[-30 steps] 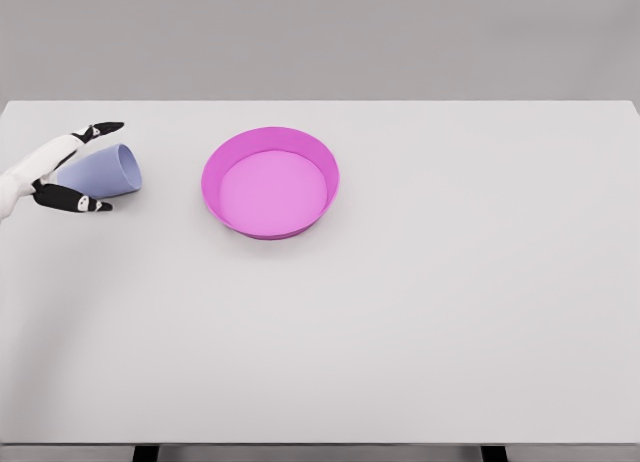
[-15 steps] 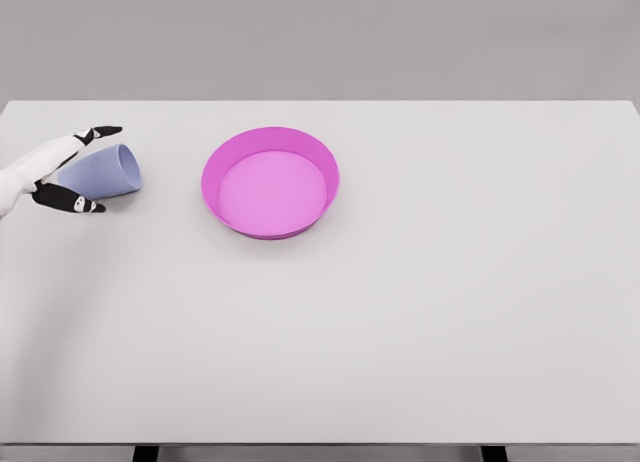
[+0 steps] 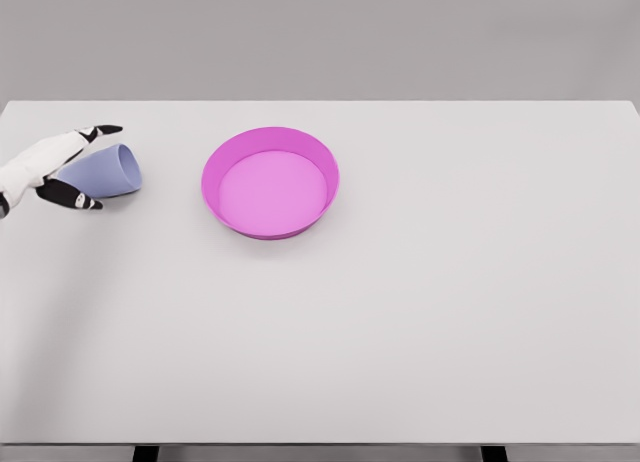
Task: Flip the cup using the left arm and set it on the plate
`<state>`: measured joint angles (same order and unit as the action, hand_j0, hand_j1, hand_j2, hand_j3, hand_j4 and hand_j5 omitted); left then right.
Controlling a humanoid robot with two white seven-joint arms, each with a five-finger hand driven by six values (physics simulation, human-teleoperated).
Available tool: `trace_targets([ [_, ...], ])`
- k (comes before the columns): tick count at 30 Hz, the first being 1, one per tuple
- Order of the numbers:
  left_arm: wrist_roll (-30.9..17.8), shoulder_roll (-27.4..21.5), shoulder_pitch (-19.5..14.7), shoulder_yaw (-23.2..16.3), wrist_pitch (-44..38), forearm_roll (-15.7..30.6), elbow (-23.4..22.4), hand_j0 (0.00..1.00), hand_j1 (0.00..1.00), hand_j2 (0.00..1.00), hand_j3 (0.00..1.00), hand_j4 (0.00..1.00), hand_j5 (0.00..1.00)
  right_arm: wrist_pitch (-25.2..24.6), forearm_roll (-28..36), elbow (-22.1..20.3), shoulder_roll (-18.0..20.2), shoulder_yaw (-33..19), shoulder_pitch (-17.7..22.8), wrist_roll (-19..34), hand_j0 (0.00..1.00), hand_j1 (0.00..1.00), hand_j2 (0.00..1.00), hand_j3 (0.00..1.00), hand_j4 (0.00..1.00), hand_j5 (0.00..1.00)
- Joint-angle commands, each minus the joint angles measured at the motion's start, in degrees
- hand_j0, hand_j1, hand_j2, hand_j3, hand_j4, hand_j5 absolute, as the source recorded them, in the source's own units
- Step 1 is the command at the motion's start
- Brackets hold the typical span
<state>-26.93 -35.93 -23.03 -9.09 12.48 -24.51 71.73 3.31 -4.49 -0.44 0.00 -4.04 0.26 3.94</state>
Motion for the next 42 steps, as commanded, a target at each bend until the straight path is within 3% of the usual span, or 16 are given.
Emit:
trace_targets([
  [1,0.03,-0.11,0.00,-0.58,-1.49,-0.80,0.78,1.00,1.00,1.00,1.00,1.00,1.00,0.03,0.00,0.00,0.00,0.00,0.00,0.02,1.00,1.00,1.00,1.00,1.00,1.00],
  [20,-0.41,2.09,-0.53,-0.75,-2.72,-1.24,-0.45,1.00,1.00,1.00,1.00,1.00,1.00,-0.06,0.00,0.00,0.00,0.00,0.00,0.02,1.00,1.00,1.00,1.00,1.00,1.00],
  [42,-2.96,2.26,-0.97,-1.11,0.88,-1.24,-0.54,0.68,0.68,0.68,0.68,0.68,0.68,-0.06,0.00,0.00,0.00,0.00,0.00,0.02,1.00,1.00,1.00,1.00,1.00,1.00],
])
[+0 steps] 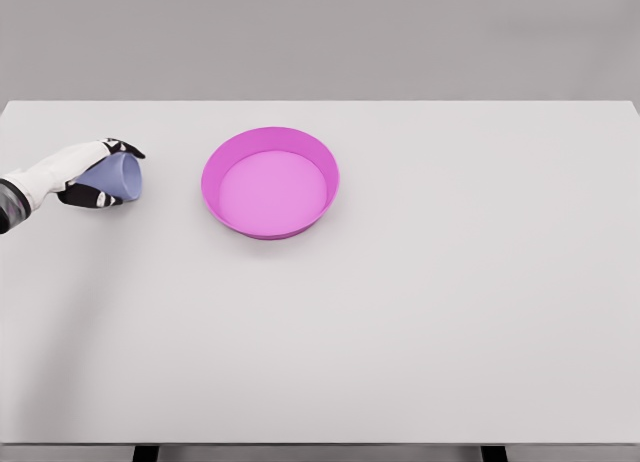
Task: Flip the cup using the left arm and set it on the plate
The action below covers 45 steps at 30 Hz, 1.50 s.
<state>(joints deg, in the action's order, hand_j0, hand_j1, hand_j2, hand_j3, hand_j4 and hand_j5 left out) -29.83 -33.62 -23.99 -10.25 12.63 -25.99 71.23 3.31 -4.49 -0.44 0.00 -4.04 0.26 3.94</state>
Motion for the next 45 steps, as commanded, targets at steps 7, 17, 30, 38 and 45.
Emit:
trace_targets([
  [7,-0.14,-0.04,0.09,0.67,4.33,3.22,-0.30,0.65,0.65,0.65,0.65,0.65,0.65,0.03,0.00,0.00,0.00,0.00,0.00,0.01,1.00,1.00,1.00,1.00,1.00,1.00],
  [17,-4.62,-0.57,0.09,2.78,13.21,14.91,-2.15,0.61,0.61,0.61,0.61,0.61,0.61,-0.06,0.00,0.00,0.00,0.00,0.00,0.01,1.00,1.00,1.00,1.00,1.00,1.00],
  [30,-5.17,1.63,0.00,4.01,20.06,30.99,-2.94,0.60,0.60,0.60,0.60,0.60,0.60,0.03,0.00,0.00,0.00,0.00,0.00,0.01,1.00,1.00,1.00,1.00,1.00,1.00],
  [38,-5.17,6.64,0.00,3.75,22.17,38.38,-2.24,0.60,0.60,0.60,0.60,0.60,0.60,-0.06,0.00,0.00,0.00,0.00,0.00,0.01,1.00,1.00,1.00,1.00,1.00,1.00],
  [45,-5.17,12.70,0.09,2.43,22.37,41.54,-1.88,0.60,0.60,0.60,0.60,0.60,0.60,-0.06,0.00,0.00,0.00,0.00,0.00,0.01,1.00,1.00,1.00,1.00,1.00,1.00],
])
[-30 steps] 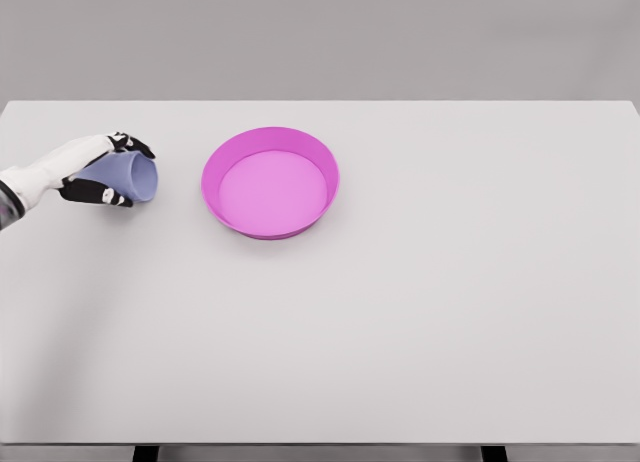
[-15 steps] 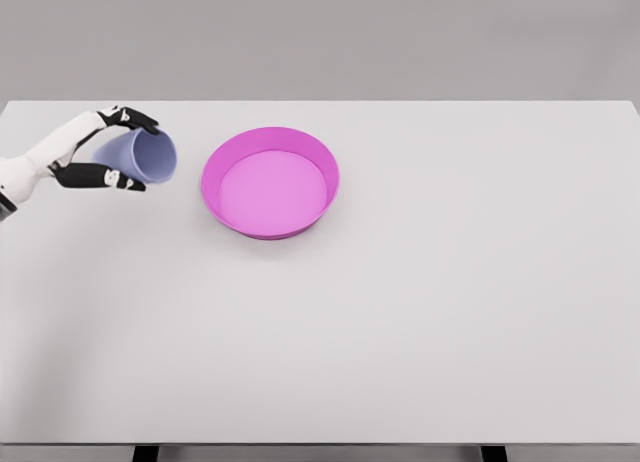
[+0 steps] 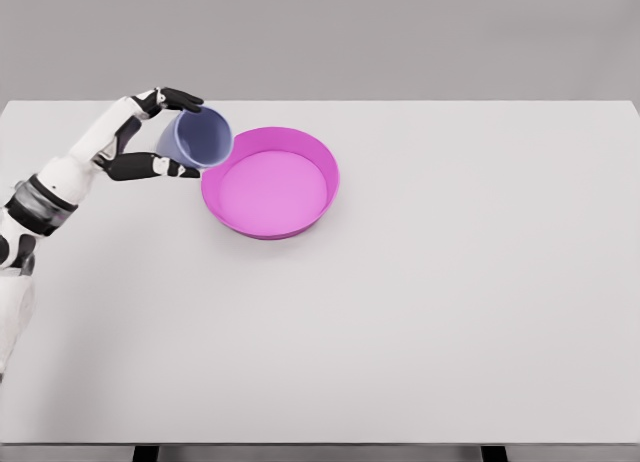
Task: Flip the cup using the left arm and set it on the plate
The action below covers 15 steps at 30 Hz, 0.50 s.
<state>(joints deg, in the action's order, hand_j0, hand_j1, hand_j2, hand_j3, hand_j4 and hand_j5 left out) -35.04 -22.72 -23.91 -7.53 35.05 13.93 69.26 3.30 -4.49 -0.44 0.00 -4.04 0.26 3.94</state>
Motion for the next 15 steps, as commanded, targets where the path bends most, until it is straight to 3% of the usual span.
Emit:
trace_targets([
  [1,0.04,2.77,0.00,-0.56,-0.05,1.98,0.18,0.60,0.60,0.60,0.60,0.60,0.60,-0.04,0.00,0.00,0.00,0.00,0.00,0.02,1.00,1.00,1.00,1.00,1.00,1.00],
  [15,0.04,8.48,0.61,-3.37,-0.05,2.86,-0.44,0.60,0.60,0.60,0.60,0.60,0.60,0.04,0.00,0.00,0.00,0.00,0.00,0.02,1.00,1.00,1.00,1.00,1.00,1.00],
])
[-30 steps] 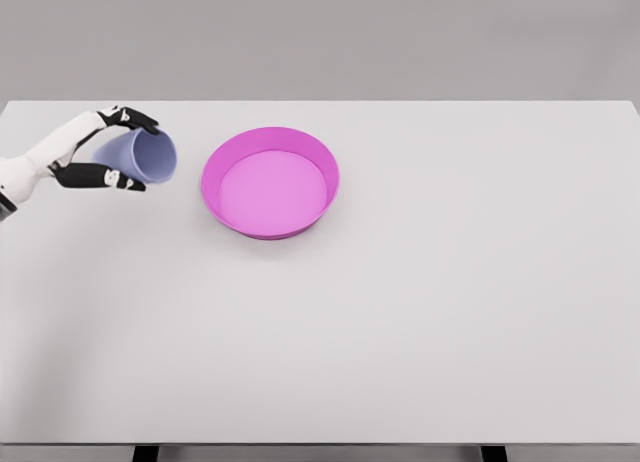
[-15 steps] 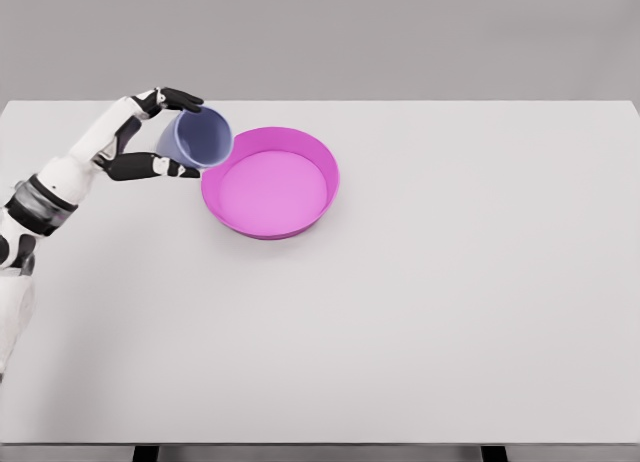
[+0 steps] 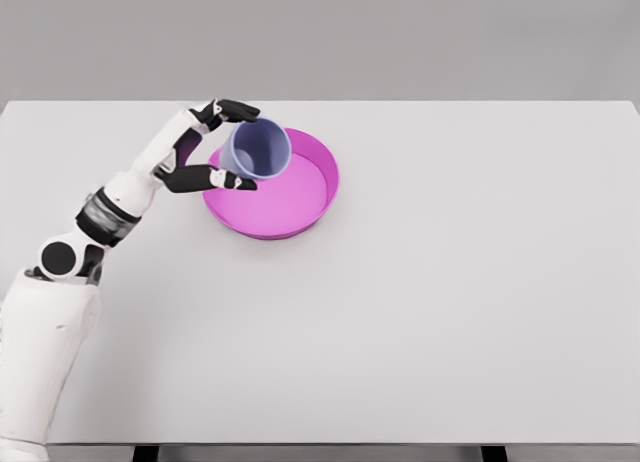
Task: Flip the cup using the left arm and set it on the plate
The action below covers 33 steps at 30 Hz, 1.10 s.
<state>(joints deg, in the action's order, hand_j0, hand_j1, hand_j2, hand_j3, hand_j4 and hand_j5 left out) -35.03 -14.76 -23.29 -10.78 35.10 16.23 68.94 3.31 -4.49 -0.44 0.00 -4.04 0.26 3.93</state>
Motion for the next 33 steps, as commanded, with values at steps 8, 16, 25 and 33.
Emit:
trace_targets([
  [8,0.03,2.63,0.26,-1.00,-0.10,0.55,-2.93,0.61,0.61,0.61,0.61,0.61,0.61,0.03,0.00,0.00,0.00,0.00,0.00,-0.06,1.00,1.00,1.00,1.00,1.00,1.00],
  [16,0.03,4.65,1.58,-2.40,-0.10,0.64,-3.81,0.61,0.61,0.61,0.61,0.61,0.61,0.03,0.00,0.00,0.00,0.00,0.00,-0.06,1.00,1.00,1.00,1.00,1.00,1.00],
  [25,0.03,4.57,1.85,-4.51,-0.10,2.57,-3.90,0.61,0.61,0.61,0.61,0.61,0.61,0.03,0.00,0.00,0.00,0.00,0.00,0.02,1.00,1.00,1.00,1.00,1.00,1.00],
  [33,0.03,5.36,1.14,-4.60,-0.10,3.19,-7.59,0.61,0.61,0.61,0.61,0.61,0.61,0.03,0.00,0.00,0.00,0.00,0.00,0.02,1.00,1.00,1.00,1.00,1.00,1.00],
])
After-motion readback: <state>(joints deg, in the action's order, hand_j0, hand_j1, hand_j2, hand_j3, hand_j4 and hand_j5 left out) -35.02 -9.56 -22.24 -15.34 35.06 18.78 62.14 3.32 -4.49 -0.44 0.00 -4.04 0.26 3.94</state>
